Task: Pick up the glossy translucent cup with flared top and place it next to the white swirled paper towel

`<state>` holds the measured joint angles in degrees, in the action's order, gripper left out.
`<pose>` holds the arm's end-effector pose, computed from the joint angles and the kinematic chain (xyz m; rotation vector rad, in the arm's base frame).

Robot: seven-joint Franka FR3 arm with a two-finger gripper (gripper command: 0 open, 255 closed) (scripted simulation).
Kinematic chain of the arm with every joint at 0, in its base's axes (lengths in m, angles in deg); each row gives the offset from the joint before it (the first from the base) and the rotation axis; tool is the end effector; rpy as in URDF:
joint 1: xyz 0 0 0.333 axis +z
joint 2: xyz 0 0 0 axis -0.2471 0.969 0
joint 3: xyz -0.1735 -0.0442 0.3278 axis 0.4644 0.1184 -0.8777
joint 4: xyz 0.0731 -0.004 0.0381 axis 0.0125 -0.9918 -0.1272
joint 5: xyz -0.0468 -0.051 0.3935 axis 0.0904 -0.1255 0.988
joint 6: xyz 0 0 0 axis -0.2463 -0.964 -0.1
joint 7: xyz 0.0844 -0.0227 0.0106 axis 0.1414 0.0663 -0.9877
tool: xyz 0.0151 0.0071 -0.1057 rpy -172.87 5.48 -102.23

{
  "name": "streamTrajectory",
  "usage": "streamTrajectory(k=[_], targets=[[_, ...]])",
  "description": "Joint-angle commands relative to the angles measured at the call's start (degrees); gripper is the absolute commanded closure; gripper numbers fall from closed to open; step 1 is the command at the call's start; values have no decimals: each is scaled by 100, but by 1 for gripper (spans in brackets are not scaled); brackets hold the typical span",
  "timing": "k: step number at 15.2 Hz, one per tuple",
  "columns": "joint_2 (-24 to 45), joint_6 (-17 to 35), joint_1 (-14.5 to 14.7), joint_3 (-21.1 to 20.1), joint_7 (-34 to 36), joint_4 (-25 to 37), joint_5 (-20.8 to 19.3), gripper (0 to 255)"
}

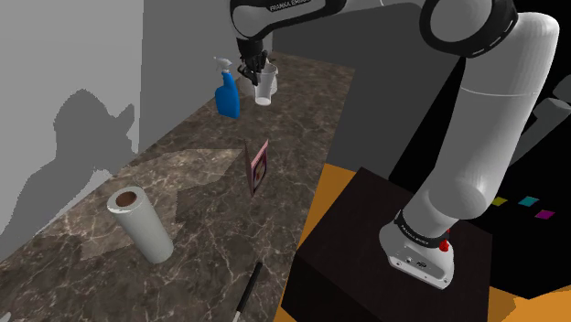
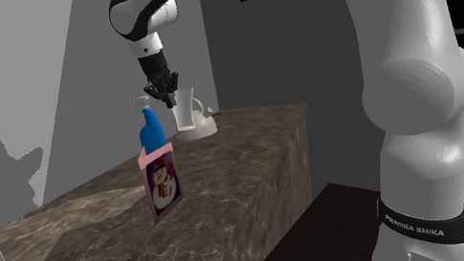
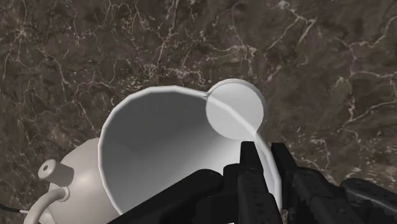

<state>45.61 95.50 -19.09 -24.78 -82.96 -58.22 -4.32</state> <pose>0.6766 0.0167 0.5233 2.8679 0.1358 0.0699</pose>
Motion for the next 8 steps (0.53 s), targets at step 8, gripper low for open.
streamTrajectory(k=[8], targets=[[-36,-656,30,-19,-184,644,63,255]])
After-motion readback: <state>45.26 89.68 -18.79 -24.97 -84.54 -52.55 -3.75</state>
